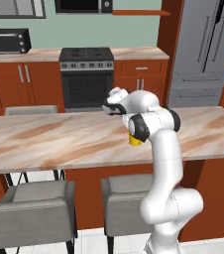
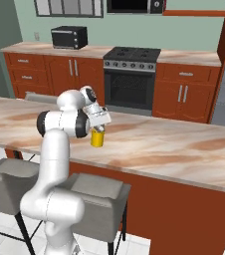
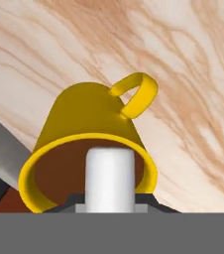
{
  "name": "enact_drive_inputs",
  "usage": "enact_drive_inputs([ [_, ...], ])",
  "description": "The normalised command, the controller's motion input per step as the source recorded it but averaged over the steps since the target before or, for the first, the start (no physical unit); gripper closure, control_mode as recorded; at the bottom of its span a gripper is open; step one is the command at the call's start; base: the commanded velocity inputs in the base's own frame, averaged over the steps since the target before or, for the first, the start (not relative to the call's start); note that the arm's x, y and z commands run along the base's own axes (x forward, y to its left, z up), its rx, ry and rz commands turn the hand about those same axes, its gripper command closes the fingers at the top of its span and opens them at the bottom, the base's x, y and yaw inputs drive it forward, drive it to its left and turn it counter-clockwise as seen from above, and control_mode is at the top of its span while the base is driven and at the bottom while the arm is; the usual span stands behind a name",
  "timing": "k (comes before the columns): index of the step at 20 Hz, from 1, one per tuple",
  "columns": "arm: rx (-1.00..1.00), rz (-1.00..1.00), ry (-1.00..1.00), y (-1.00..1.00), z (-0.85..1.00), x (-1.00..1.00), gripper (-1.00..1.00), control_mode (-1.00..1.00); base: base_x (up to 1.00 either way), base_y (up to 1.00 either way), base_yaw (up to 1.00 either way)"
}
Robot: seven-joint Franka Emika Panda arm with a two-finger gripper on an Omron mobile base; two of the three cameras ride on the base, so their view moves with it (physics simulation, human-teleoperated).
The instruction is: Pick up the marshmallow and place it in the cup of hot chocolate on the dining counter.
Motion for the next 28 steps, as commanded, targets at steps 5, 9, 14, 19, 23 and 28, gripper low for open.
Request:
enact_drive_inputs([
  [5, -0.05, 0.0, 0.0, 0.2, -0.08, -0.59, -1.0, -1.0, 0.0, 0.0, 0.0],
  [9, -0.02, 0.0, -0.01, 0.08, 0.0, -0.66, -1.0, -1.0, 0.0, 0.0, 0.0],
  [14, 0.0, 0.0, 0.0, 0.0, 0.0, -0.39, -1.0, -1.0, 0.0, 0.0, 0.0],
  [19, 0.0, 0.0, -0.03, 0.04, 0.45, -0.13, -1.0, -1.0, 0.0, 0.0, 0.0],
  [23, 0.0, 0.0, -0.01, 0.21, 0.51, 0.0, -1.0, -1.0, 0.0, 0.0, 0.0],
  [28, 0.02, -0.02, -0.14, 0.0, 0.82, -0.52, -1.0, -1.0, 0.0, 0.0, 0.0],
])
